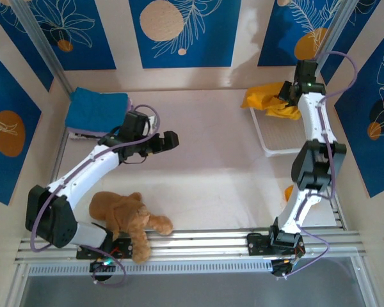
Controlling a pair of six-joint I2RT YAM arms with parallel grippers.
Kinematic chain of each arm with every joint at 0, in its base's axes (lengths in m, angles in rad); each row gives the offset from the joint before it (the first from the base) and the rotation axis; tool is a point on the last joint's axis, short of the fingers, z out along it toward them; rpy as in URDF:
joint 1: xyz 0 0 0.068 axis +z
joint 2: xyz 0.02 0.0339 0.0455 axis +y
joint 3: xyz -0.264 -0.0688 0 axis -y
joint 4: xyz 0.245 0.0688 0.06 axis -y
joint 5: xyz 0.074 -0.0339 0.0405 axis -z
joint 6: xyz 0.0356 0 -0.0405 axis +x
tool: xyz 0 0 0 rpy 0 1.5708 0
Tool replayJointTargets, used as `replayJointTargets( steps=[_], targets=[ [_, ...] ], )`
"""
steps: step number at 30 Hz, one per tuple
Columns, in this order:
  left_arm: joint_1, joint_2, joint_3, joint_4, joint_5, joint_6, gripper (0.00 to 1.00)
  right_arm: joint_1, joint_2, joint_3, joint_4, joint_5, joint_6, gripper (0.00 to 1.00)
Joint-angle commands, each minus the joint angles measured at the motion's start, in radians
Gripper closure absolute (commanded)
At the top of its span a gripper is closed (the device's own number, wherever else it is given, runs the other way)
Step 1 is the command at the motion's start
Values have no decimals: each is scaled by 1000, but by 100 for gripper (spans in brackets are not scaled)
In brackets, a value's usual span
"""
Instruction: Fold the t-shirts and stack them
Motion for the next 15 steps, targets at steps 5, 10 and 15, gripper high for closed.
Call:
replayJointTargets(
  steps=[5, 10, 15],
  targets=[
    [207, -151, 64, -276, 114, 202, 1, 154, -252, -43, 434, 124, -118, 100],
    [309, -238, 22, -378, 163, 271, 1, 302, -377, 29, 484, 117, -229, 100],
    [377, -294, -57, -411, 210, 308, 1, 516, -436, 103, 375, 71, -322, 100]
  ],
)
